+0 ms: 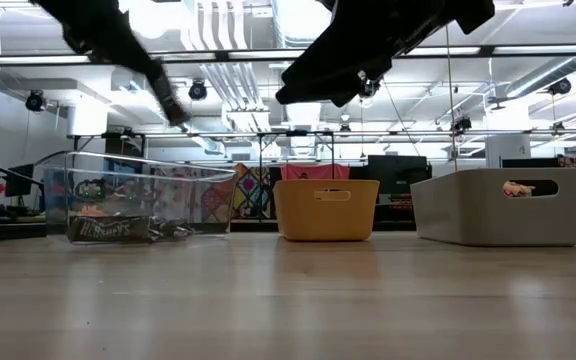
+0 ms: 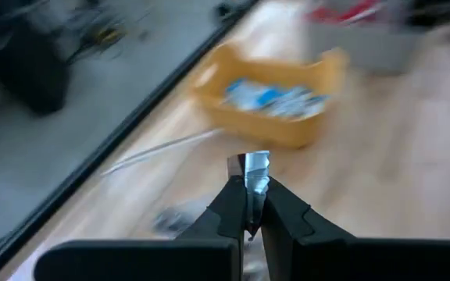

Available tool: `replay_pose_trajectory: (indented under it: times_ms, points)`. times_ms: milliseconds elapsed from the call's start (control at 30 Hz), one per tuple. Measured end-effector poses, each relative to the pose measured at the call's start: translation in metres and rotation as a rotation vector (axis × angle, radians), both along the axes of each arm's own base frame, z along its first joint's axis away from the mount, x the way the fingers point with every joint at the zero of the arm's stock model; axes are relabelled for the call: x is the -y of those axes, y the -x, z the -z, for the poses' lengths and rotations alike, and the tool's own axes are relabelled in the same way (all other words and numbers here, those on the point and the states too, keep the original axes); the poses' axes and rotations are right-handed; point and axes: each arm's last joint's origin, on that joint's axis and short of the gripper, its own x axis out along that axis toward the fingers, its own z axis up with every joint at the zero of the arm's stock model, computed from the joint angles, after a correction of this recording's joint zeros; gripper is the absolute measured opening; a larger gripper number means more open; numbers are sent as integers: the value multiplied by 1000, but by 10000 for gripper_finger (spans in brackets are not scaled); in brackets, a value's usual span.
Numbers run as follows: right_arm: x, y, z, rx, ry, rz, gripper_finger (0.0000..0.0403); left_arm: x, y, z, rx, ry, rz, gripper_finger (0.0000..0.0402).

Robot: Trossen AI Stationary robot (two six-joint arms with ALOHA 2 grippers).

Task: Organize candy in baskets
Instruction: Put the brown chocolate into the transparent bin

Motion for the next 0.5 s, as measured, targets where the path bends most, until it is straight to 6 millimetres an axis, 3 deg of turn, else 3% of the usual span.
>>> replay_pose_trajectory:
  times_ms: [233, 500]
  points:
    - [0, -1, -1, 15, -13, 6, 194, -38, 10, 6, -113, 89, -176, 0]
    - [0, -1, -1, 16, -13, 6, 194, -49, 4, 13, -201, 102, -156, 3]
